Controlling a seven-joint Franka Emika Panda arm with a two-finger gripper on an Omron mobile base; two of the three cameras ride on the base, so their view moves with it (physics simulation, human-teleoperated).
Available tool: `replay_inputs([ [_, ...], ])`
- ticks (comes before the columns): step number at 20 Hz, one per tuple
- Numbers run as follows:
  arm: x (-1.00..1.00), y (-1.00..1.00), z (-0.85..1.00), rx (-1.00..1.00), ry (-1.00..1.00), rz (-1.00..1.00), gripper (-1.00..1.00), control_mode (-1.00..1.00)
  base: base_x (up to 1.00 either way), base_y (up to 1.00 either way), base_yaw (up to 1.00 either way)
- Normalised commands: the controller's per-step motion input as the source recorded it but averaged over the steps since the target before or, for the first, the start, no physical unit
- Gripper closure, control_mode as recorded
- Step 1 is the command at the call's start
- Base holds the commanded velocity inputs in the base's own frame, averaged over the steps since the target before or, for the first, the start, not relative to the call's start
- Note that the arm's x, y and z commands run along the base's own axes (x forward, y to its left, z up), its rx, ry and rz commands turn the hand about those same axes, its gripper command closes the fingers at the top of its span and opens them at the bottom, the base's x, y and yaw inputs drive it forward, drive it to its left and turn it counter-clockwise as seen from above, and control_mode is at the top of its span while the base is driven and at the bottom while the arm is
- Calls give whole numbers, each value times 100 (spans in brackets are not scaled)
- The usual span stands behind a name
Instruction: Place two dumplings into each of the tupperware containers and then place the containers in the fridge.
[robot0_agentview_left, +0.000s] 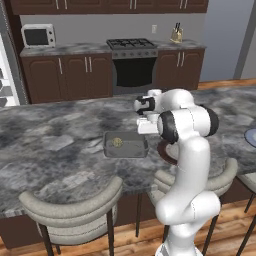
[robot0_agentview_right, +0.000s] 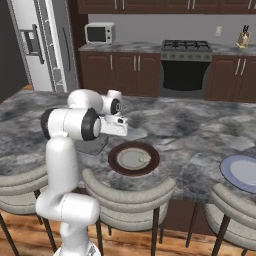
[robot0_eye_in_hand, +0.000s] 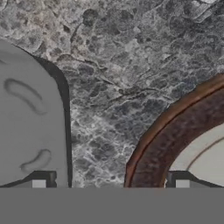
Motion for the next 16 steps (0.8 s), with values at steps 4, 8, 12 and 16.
replay_inputs([
  [4,-16,-100,0,1,-1,-2,-100,-100,0,0,0],
  [8,-15,-96,-2,0,-16,0,-100,-100,0,0,0],
  [12,-61,-42,-8,-2,-22,0,-100,-100,0,0,0],
  [16,-28,-39,0,0,-1,0,-100,-100,0,0,0],
])
